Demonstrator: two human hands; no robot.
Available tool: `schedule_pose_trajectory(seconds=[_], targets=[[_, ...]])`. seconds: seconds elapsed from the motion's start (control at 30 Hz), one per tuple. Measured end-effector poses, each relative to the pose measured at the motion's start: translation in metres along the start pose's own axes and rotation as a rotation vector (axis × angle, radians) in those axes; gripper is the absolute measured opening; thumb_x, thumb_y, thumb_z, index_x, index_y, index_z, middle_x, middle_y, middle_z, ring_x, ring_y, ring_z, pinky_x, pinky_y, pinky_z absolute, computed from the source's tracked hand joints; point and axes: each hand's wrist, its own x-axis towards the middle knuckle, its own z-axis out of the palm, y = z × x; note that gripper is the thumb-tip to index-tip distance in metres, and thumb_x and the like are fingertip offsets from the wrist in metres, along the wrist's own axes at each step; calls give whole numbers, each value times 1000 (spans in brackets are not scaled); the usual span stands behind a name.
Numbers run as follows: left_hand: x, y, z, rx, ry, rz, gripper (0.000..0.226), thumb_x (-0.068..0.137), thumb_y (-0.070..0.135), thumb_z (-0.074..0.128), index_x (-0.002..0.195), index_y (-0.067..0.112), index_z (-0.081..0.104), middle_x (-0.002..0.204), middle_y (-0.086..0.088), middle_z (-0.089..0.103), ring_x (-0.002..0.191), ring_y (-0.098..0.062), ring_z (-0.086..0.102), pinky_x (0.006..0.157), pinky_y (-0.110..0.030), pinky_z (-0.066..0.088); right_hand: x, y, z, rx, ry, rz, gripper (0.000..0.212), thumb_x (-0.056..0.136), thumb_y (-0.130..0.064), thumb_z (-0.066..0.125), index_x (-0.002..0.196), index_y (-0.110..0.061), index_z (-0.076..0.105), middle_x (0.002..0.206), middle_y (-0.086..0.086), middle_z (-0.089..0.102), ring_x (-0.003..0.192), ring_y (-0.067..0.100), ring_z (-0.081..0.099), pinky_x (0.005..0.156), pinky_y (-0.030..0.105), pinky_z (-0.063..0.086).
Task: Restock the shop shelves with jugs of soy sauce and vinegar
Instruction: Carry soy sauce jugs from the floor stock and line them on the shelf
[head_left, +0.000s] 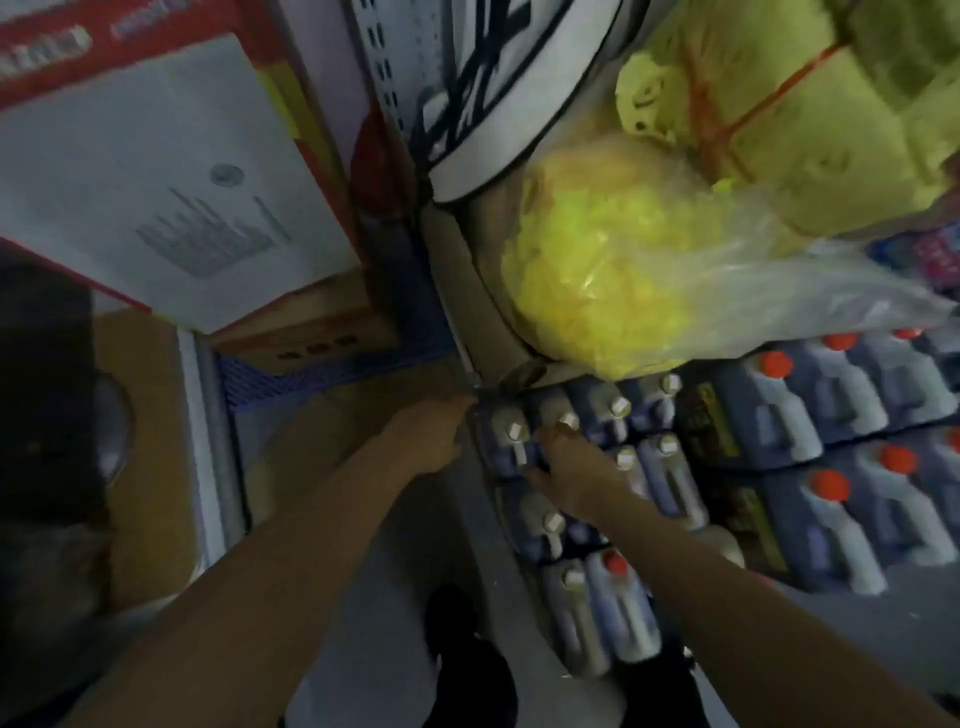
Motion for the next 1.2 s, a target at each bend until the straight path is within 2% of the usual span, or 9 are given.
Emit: schedule_pose_trajectory(seconds=[0.2, 0.33, 0.5, 0.7, 0.8, 0.9, 1.0, 1.1, 1.2], targets=[[93, -9, 33, 108, -128, 49, 70, 105, 16, 50, 164, 28, 14, 158, -12, 41, 130, -36, 52, 87, -35, 42, 51, 17, 63, -43, -27, 184, 33, 101, -44, 54, 118, -16, 62, 116, 8, 67, 105, 32, 66, 70, 34, 43], [134, -23, 58, 177, -102, 150, 66, 107, 10, 45, 164, 24, 16, 165, -10, 30, 143, -34, 40, 105, -40, 41, 65, 18, 86, -34, 90, 248, 33, 99, -47, 56, 110, -18, 67, 109, 8, 70, 100, 32, 68, 67, 32, 41], [163, -47, 83, 112, -102, 239, 91, 94, 17, 71, 163, 27, 14, 161, -15, 37, 139, -39, 45, 104, -44, 45, 63, 23, 97, 67, 222, 206, 28, 99, -42, 56, 101, -16, 63, 101, 8, 69, 93, 32, 67, 65, 35, 43], [177, -66, 96, 22, -12, 260, 110, 73, 19, 91, 161, 23, 25, 157, -9, 45, 138, -32, 48, 105, -40, 44, 61, 25, 108, 276, 317, 65, 19, 99, -27, 61, 93, -9, 61, 96, 12, 63, 83, 33, 61, 64, 33, 28], [158, -83, 91, -144, -11, 231, 112, 69, 23, 93, 158, 27, 26, 153, -7, 49, 134, -27, 53, 105, -38, 47, 54, 14, 98, 255, 338, -67, 21, 97, -31, 54, 92, -11, 61, 98, 9, 58, 80, 32, 60, 63, 39, 39], [108, -84, 75, -357, -47, 198, 104, 75, 26, 88, 153, 40, 21, 157, 4, 41, 139, -14, 46, 109, -21, 35, 39, -8, 69, 269, 344, -219, 25, 98, -35, 51, 97, -14, 63, 102, 5, 57, 85, 28, 60, 66, 44, 46], [47, -76, 46, -578, 80, 174, 101, 53, 34, 95, 136, 37, 36, 133, 24, 47, 118, -1, 52, 102, -18, 45, 12, -38, 30, 229, 375, -364, 28, 101, -38, 49, 101, -14, 63, 101, 2, 57, 86, 26, 60, 62, 40, 46], [-19, -59, 11, -649, 174, 113, 86, 72, 8, 92, 141, 14, 41, 131, -2, 60, 105, -2, 53, 94, -20, 50, -13, -70, -23, 107, 428, -443, 30, 105, -41, 46, 105, -17, 65, 101, 0, 56, 88, 26, 56, 66, 39, 43], [-97, -37, -20, -791, 438, 117, 91, 50, 26, 101, 124, 29, 48, 123, 10, 62, 100, 9, 61, 78, -11, 51, -34, -109, -89, 116, 468, -585, 23, 106, -34, 51, 105, -15, 64, 98, 1, 53, 87, 25, 47, 75, 45, 42]])
